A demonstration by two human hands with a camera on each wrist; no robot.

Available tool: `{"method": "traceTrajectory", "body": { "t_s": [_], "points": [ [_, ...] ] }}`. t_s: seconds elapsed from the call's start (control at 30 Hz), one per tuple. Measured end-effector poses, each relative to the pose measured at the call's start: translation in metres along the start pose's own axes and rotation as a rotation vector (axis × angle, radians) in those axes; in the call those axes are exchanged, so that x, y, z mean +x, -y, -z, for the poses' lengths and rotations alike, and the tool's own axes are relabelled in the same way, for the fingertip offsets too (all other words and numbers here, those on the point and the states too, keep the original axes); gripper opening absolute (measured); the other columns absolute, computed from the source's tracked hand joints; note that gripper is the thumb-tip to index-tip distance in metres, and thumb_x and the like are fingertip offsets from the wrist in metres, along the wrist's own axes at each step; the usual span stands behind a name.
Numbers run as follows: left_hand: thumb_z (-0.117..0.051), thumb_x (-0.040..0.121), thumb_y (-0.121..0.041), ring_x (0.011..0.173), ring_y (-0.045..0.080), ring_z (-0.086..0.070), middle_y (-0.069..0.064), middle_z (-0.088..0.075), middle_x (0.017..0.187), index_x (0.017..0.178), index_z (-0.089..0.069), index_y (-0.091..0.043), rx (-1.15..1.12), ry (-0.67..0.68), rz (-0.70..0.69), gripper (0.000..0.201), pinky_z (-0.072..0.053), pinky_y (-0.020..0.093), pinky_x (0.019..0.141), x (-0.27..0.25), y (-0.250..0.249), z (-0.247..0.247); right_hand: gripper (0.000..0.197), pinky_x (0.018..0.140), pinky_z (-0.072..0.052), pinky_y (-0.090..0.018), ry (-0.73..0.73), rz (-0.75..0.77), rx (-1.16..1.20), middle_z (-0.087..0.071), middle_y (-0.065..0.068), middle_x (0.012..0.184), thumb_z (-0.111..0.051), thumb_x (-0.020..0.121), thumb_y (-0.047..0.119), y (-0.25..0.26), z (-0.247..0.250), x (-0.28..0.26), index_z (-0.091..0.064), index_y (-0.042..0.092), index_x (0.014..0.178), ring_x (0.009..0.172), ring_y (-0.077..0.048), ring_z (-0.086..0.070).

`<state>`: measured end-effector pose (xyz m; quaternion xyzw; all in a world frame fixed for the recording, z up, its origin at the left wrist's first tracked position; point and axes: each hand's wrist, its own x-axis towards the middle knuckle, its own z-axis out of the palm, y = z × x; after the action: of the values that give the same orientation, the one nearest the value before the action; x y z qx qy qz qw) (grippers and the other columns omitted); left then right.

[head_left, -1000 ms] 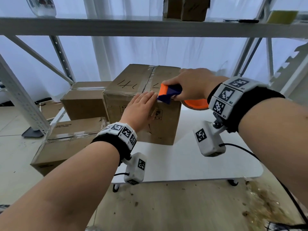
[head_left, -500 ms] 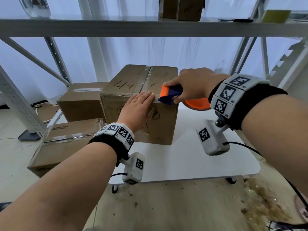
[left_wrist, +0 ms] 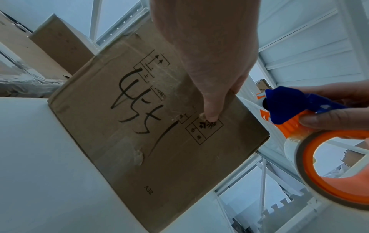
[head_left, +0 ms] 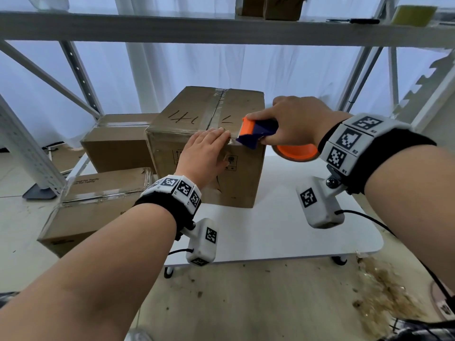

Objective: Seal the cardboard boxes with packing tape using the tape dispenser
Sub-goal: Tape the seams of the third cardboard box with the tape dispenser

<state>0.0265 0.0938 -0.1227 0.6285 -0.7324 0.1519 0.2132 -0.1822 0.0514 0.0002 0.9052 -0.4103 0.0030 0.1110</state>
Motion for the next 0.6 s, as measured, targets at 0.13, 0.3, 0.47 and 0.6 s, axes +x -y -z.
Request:
{"method": "traceTrajectory", "body": {
  "t_s": [0.13,0.3,0.47,0.6],
  "points": [
    [-0.059,0.09,-0.039,0.139,0.018,-0.03,-0.002,-0.035,0.151,0.146,-0.033,-0.022,0.002,-0.006,0.007,0.065,-0.011,0.033,0.118,0.0,0.001,-0.002,0.058,0.074,-0.034,-0.031,-0.012,0.009,0.048,-0.036,0.006,0.099,-0.052,0.088,0.055,-0.005,-0.002,-0.002,-0.03,0.052,0.141,0.089,-0.008,-0.037],
    [-0.06,0.089,-0.04,0.139,0.018,-0.031,-0.003,-0.036,0.15,0.146,-0.034,-0.022,0.002,-0.012,0.014,0.066,-0.011,0.033,0.118,-0.001,0.0,-0.001,0.061,0.073,-0.037,-0.031,-0.024,0.052,0.081,-0.039,0.006,0.098,-0.054,0.087,0.056,-0.012,-0.004,-0.002,-0.028,0.052,0.142,0.087,-0.01,-0.042],
    [-0.06,0.089,-0.04,0.14,0.016,-0.029,-0.003,-0.035,0.151,0.146,-0.033,-0.023,0.009,-0.009,0.034,0.066,-0.01,0.033,0.118,0.001,-0.002,-0.002,0.062,0.072,-0.037,-0.033,0.017,0.024,-0.002,-0.039,0.007,0.099,-0.051,0.086,0.059,-0.022,-0.004,-0.007,-0.026,0.053,0.142,0.089,-0.011,-0.04],
    [-0.059,0.09,-0.04,0.14,0.016,-0.028,-0.004,-0.034,0.152,0.147,-0.032,-0.024,0.019,0.006,0.029,0.066,-0.01,0.033,0.118,0.0,-0.003,0.001,0.062,0.073,-0.039,-0.033,0.035,0.023,-0.001,-0.038,0.007,0.1,-0.052,0.087,0.058,-0.025,-0.004,-0.005,-0.024,0.055,0.142,0.089,-0.011,-0.04]
  ]
}}
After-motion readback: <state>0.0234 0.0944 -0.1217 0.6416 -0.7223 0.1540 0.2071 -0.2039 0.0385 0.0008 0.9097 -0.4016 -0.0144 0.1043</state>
